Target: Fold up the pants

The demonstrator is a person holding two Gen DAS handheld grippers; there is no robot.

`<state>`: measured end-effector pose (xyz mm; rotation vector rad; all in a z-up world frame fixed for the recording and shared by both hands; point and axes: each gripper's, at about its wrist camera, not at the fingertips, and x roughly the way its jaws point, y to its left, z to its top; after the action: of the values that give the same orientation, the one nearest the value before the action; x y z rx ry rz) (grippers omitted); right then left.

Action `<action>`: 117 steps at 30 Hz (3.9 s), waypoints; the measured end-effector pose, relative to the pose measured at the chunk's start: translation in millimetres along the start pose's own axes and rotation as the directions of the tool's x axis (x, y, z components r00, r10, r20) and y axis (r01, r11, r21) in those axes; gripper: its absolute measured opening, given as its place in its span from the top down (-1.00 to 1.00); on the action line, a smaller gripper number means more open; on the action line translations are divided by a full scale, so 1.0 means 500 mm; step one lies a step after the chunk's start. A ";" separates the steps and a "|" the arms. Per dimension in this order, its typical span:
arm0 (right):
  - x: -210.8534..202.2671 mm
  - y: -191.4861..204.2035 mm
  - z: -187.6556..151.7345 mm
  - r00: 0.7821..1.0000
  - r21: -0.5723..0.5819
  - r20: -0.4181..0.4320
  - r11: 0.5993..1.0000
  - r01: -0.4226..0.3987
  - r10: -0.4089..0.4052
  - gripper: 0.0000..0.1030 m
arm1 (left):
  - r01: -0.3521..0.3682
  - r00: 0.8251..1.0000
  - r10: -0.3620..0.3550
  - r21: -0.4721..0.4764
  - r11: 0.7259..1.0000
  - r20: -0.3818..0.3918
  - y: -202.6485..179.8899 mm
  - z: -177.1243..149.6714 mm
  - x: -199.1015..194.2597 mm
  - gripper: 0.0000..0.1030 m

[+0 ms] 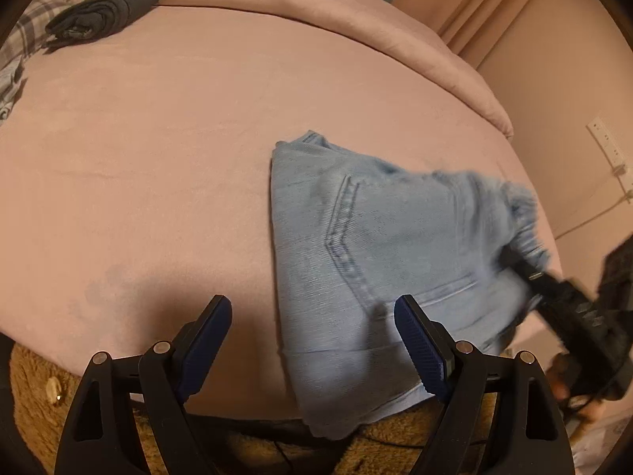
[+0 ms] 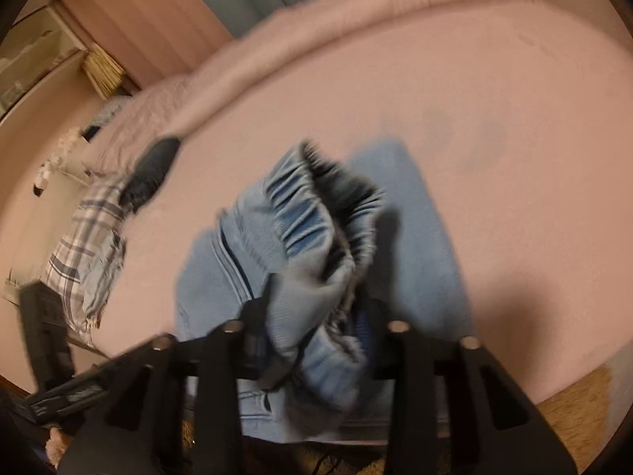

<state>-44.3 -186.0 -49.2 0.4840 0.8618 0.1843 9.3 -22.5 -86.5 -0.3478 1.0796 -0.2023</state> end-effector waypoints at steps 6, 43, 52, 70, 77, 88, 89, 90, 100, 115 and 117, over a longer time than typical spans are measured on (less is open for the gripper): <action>-0.083 -0.022 0.032 0.985 -0.009 0.160 0.998 0.067 -0.065 0.47 | 0.066 0.998 -0.067 -0.022 0.998 -0.015 0.004 -0.009 0.019 -0.63; 0.036 -0.089 -0.013 0.976 -0.026 -0.021 0.976 0.215 -0.216 0.08 | 0.191 0.975 -0.186 0.034 0.981 -0.121 0.000 -0.016 0.074 0.46; -0.038 -0.002 0.075 0.967 -0.093 0.072 0.964 0.250 -0.244 -0.35 | 0.180 0.980 -0.175 0.047 0.983 -0.096 -0.002 -0.036 0.058 0.46; 0.364 0.257 0.077 0.923 -0.438 -0.331 0.898 0.033 -0.195 0.11 | 0.166 0.984 -0.160 0.080 0.983 -0.079 -0.021 -0.037 0.059 0.52; 0.323 0.257 0.076 0.959 -0.433 -0.220 0.899 0.068 -0.179 0.47 | 0.167 0.986 -0.166 0.131 0.977 -0.020 -0.030 -0.045 0.015 0.56; 0.399 0.275 0.047 0.959 -0.434 -0.231 0.900 0.049 -0.163 0.45 | 0.078 0.997 -0.076 0.125 0.989 -0.024 -0.014 -0.075 0.039 0.56; 0.398 0.275 0.048 0.958 -0.435 -0.233 0.899 0.051 -0.167 0.45 | 0.069 0.998 -0.067 0.133 0.989 -0.020 -0.020 -0.079 0.039 0.56; 0.398 0.273 0.049 0.956 -0.431 -0.239 0.901 0.051 -0.169 0.45 | 0.058 0.998 -0.057 0.141 0.988 -0.015 -0.029 -0.088 0.036 0.56; 0.414 0.290 0.052 0.961 -0.421 -0.225 0.905 0.051 -0.159 0.44 | 0.045 0.999 -0.044 0.144 0.989 -0.015 -0.070 -0.152 0.009 0.56; 0.396 0.268 0.062 0.972 -0.367 -0.218 0.930 0.005 -0.091 0.39 | 0.048 0.993 -0.034 0.112 0.993 -0.117 -0.046 -0.235 -0.043 0.56; 0.380 0.267 0.067 0.971 -0.350 -0.228 0.937 -0.009 -0.076 0.29 | 0.031 0.995 -0.020 0.111 0.993 -0.099 -0.044 -0.236 -0.058 0.56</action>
<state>108.6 -14.3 -96.6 0.1129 1.0472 0.3628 -108.6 -54.7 -104.5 -0.2525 1.1551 -0.3049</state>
